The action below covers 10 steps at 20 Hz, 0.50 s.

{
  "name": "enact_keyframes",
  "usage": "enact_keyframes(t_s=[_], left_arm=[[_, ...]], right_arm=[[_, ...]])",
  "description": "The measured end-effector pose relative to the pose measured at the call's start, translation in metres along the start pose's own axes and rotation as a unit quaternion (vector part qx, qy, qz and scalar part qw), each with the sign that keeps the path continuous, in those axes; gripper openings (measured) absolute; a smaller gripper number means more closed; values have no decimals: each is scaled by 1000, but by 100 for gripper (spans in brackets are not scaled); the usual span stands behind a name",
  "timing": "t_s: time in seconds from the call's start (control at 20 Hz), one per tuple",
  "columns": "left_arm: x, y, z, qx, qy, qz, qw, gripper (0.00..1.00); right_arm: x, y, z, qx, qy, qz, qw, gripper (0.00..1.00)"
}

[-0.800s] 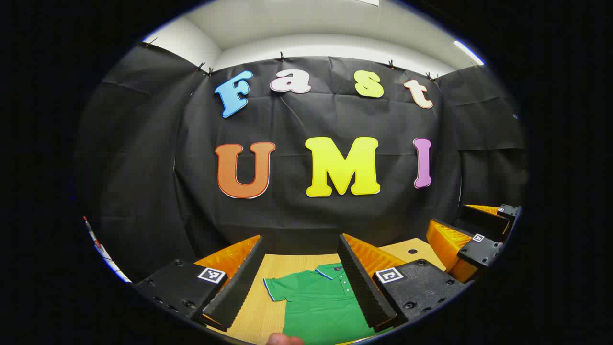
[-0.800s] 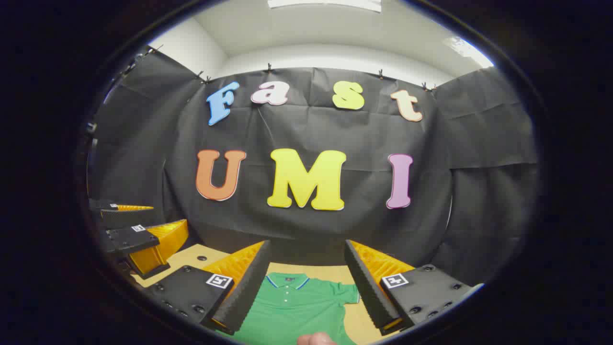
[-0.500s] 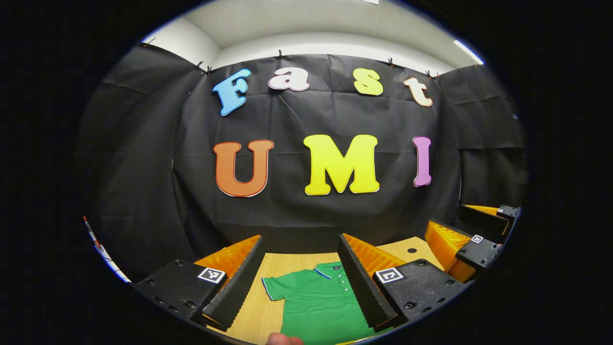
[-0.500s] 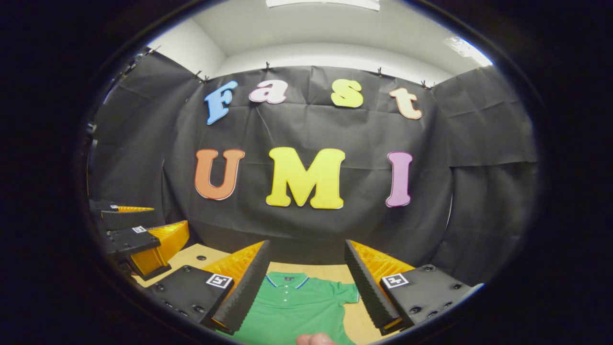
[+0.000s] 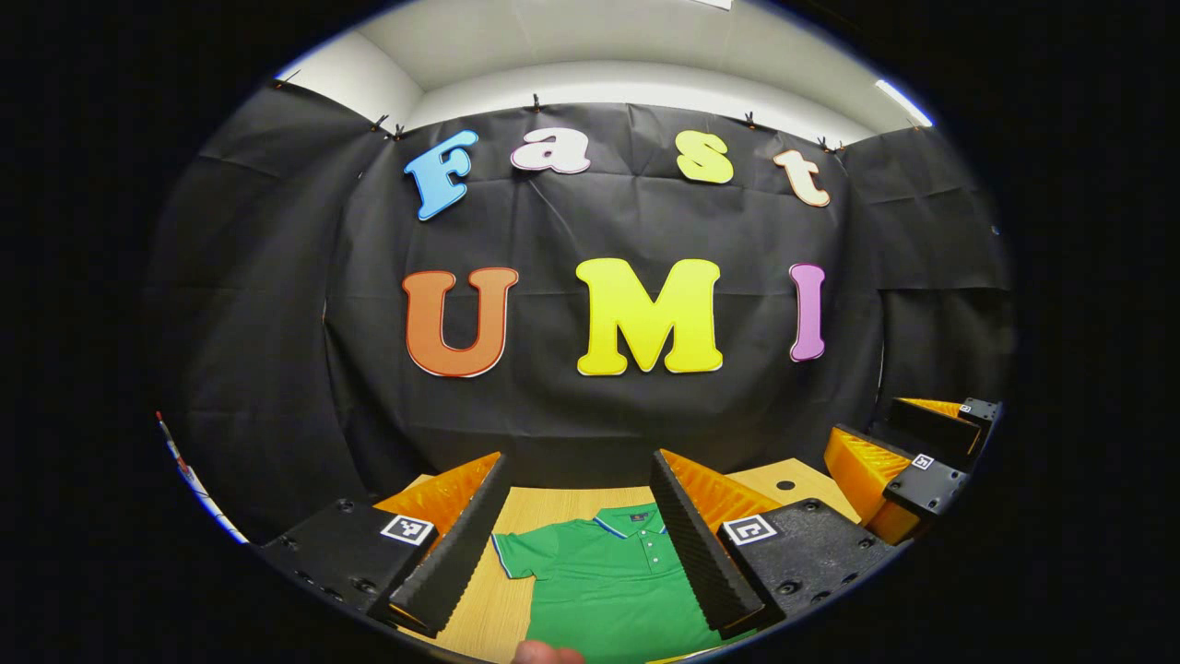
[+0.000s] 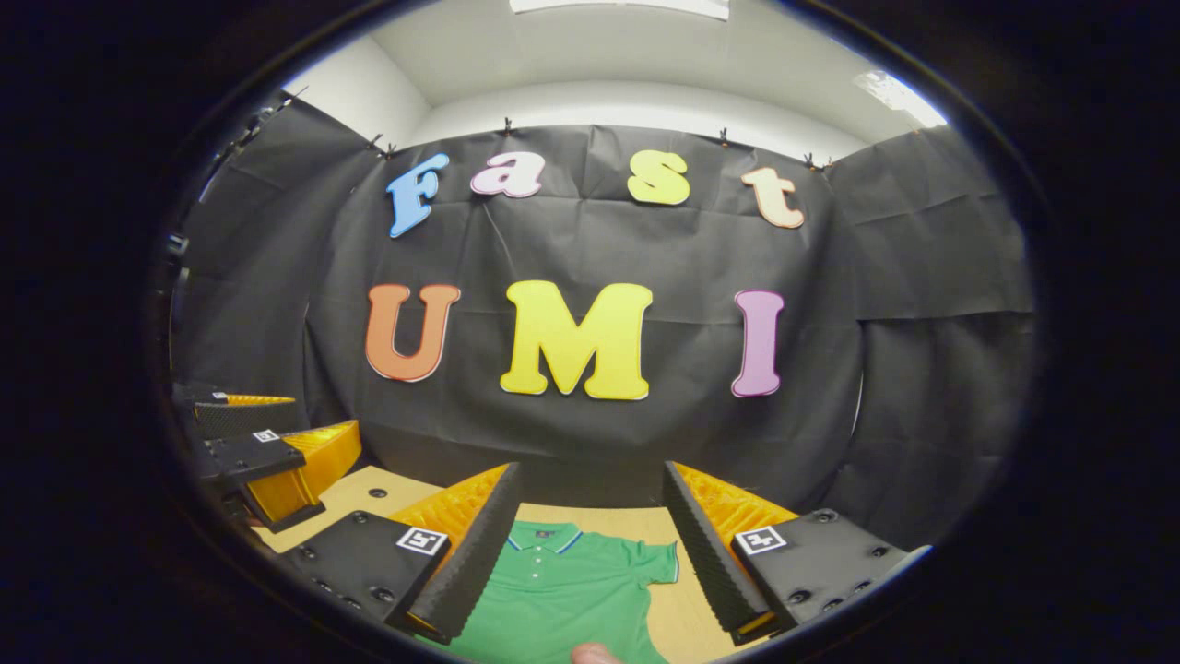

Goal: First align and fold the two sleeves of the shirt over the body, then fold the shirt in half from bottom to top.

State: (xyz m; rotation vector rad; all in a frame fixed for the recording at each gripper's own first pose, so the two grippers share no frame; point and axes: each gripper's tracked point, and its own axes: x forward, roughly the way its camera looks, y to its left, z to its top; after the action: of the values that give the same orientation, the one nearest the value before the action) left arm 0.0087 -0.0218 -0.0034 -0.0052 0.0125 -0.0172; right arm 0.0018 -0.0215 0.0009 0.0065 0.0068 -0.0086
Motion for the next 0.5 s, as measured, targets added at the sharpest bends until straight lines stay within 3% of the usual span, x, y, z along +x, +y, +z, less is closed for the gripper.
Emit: enact_keyframes(t_s=[0.5], left_arm=[[4, -8, -4, 0, -1, 6, 1000, 98]], right_arm=[[7, -10, -5, 1, 6, 7, 1000, 96]])
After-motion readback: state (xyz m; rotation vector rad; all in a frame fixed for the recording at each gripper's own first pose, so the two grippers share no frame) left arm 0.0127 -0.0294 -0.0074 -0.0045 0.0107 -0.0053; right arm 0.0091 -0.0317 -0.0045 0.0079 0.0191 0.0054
